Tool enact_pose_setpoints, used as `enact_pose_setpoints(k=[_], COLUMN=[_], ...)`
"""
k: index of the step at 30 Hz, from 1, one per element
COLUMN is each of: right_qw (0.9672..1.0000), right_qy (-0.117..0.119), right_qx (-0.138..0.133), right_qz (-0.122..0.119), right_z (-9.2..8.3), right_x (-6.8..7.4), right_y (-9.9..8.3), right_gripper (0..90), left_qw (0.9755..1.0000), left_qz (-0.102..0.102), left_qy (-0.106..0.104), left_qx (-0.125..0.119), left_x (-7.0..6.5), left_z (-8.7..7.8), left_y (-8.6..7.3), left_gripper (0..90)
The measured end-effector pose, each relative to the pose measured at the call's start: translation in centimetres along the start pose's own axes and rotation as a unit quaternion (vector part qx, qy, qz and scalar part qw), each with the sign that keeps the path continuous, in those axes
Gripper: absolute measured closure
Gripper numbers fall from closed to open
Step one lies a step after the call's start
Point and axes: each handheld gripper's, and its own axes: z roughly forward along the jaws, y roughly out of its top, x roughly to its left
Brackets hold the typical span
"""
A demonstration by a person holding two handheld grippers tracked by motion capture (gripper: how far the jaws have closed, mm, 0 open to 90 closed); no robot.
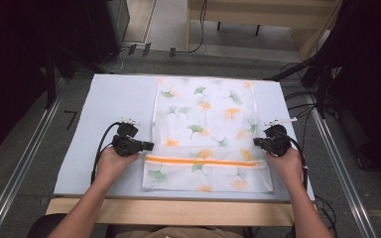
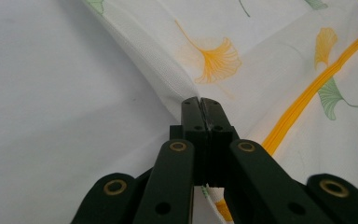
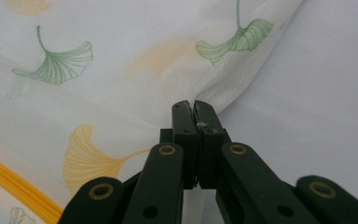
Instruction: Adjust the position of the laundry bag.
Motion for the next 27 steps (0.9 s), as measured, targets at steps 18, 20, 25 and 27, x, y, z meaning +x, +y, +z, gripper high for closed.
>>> enact_pose_setpoints(k=[18, 20, 25, 27], right_qw=[0.998, 0.9978, 0.9973, 0.9971], right_qy=[0.051, 0.054, 0.061, 0.063], right_qx=[0.007, 0.007, 0.008, 0.008], right_qz=[-0.035, -0.037, -0.04, -0.042], right_z=[2.0, 2.1, 2.3, 2.5], right_x=[3.8, 4.0, 4.4, 4.6], right_y=[2.1, 2.1, 2.4, 2.4], right_gripper=[90.0, 90.0, 90.0, 89.9], left_qw=[0.9987, 0.9986, 0.9986, 0.9985], left_qz=[-0.028, -0.032, -0.037, -0.041], left_qy=[0.042, 0.04, 0.037, 0.036], left_qx=[-0.003, -0.008, -0.002, -0.002], left_x=[3.3, 3.6, 4.1, 4.1], left_z=[-3.8, -4.1, -4.3, -4.2], left_y=[-1.8, -1.9, -2.3, -2.3], left_gripper=[90.0, 90.0, 90.0, 90.0])
